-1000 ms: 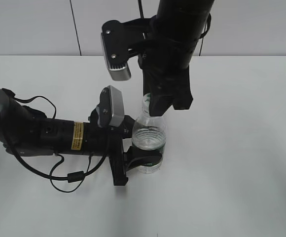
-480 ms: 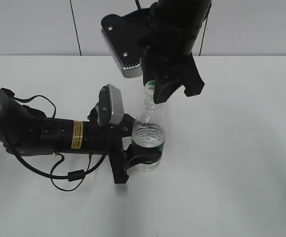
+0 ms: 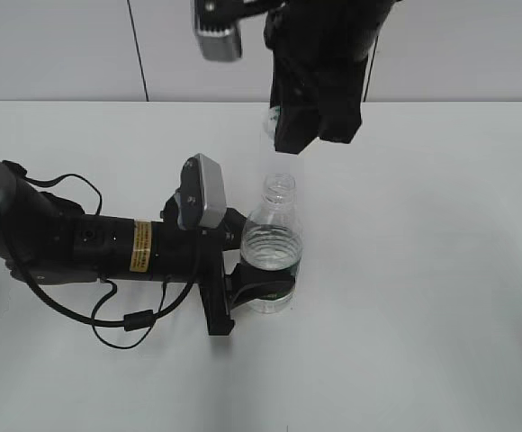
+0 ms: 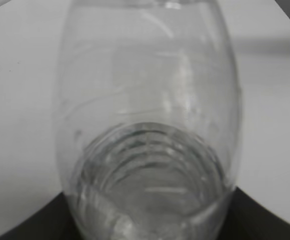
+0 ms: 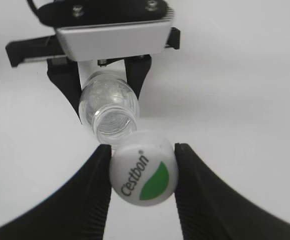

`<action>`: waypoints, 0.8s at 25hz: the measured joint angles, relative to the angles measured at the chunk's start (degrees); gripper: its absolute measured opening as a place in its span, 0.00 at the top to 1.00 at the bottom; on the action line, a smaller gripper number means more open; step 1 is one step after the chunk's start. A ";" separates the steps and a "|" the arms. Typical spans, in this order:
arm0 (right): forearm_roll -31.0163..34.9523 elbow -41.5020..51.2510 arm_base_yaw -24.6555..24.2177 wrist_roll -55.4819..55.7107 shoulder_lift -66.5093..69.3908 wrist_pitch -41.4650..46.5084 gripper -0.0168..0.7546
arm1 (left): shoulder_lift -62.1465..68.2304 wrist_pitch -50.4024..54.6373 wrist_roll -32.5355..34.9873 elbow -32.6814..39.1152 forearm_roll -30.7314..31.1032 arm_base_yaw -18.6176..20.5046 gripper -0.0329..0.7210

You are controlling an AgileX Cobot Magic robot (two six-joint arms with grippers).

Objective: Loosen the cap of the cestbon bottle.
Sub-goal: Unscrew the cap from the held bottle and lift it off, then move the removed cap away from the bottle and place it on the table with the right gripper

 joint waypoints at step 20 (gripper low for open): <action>-5.25 -0.16 -0.78 75.84 -2.60 0.00 0.59 | 0.00 0.00 0.00 0.00 0.06 0.00 0.46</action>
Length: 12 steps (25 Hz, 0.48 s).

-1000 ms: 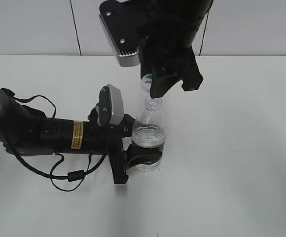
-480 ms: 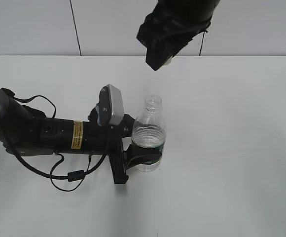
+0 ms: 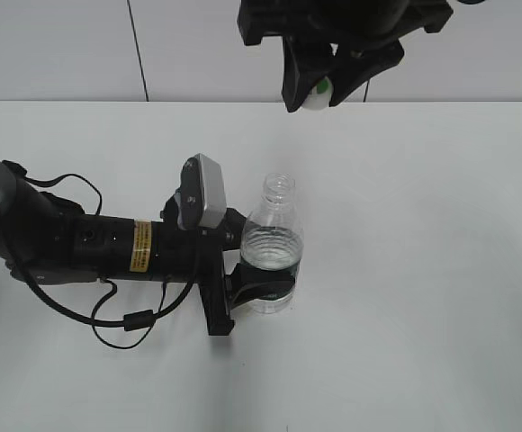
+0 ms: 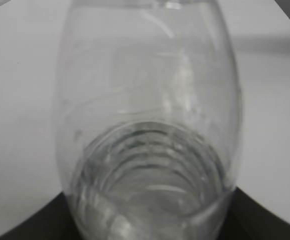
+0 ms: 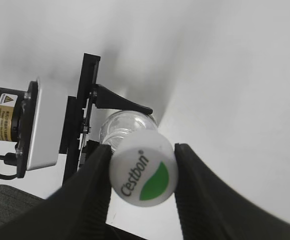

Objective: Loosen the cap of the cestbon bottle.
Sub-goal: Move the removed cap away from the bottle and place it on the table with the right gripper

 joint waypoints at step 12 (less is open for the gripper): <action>-4.86 10.78 -9.40 -4.58 -0.80 0.00 0.59 | 0.00 0.00 0.04 0.00 0.00 0.00 0.46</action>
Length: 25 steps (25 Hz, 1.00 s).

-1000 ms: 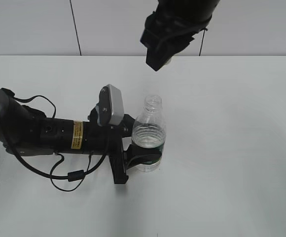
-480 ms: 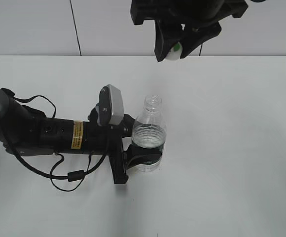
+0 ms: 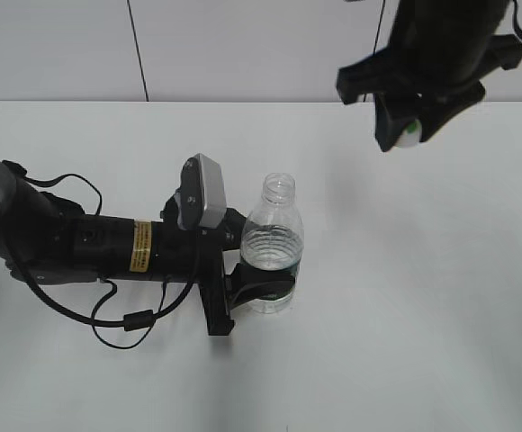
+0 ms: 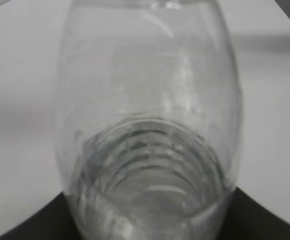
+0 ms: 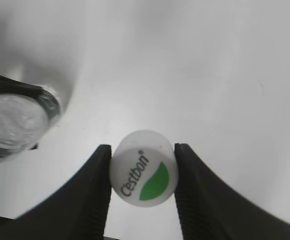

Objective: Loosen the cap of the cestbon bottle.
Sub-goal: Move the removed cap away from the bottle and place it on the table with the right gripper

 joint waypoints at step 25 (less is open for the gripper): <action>5.68 33.35 -12.06 -0.97 2.89 -36.00 0.59 | 0.54 1.12 0.00 0.00 -12.27 0.00 0.46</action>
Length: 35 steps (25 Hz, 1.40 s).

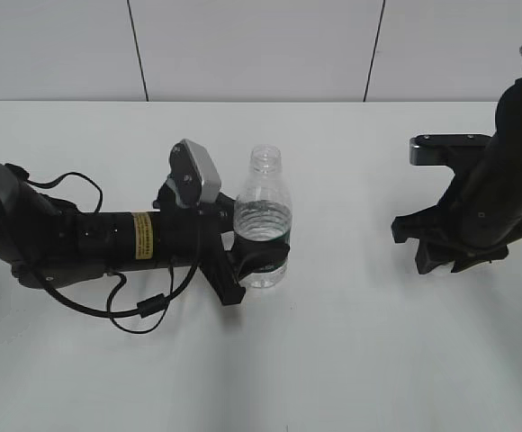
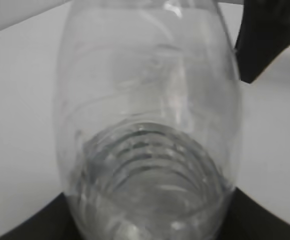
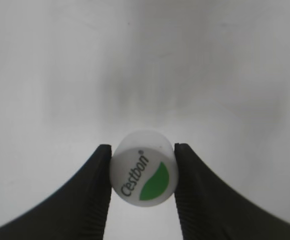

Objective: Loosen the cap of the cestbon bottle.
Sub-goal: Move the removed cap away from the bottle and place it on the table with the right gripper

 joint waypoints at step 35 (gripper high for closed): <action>0.83 0.12 0.00 -1.28 1.72 -4.79 0.21 | 0.00 -0.92 0.00 0.00 3.47 2.01 0.31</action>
